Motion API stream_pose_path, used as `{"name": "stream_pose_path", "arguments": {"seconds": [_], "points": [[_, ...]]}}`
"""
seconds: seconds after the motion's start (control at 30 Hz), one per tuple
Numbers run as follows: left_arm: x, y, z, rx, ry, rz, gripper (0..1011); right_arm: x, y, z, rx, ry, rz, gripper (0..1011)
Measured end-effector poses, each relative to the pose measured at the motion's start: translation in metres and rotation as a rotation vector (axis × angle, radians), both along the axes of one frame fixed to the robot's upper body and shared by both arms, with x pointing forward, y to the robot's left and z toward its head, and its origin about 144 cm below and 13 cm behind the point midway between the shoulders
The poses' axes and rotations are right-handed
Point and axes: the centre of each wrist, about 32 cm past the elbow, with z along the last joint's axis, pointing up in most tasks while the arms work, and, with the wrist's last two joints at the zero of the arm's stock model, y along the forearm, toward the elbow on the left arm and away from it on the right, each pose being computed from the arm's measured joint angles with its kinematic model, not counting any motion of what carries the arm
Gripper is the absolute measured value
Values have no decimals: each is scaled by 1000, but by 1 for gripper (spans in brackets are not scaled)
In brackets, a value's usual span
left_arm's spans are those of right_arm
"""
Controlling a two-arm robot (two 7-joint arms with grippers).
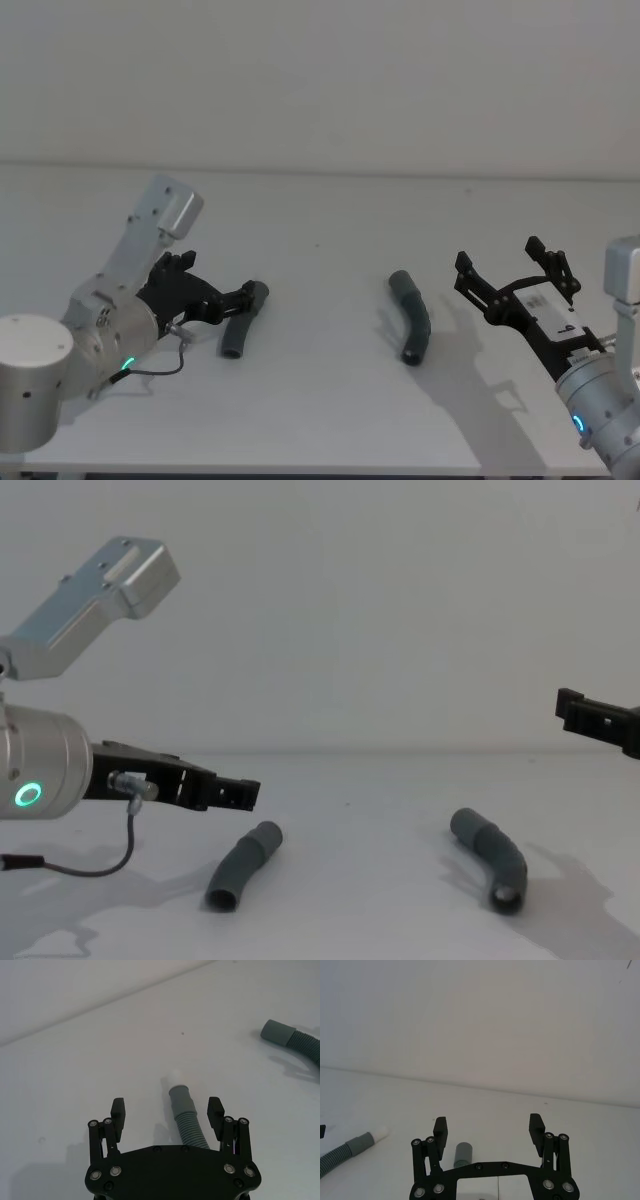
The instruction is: Use both hands to pick up one end of the pipe from the table, align the ends, and insert them.
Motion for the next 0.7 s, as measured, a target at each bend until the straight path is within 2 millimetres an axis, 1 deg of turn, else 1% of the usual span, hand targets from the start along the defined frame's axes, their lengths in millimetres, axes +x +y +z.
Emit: {"name": "stream_pose_path", "arguments": {"seconds": [0.4,0.7], "points": [[10,-3,10,11,76,-19,1000,0,0,0,0,0,0,1001],[17,-8,12,33,113,-23,1000,0,0,0,0,0,0,1001]]}}
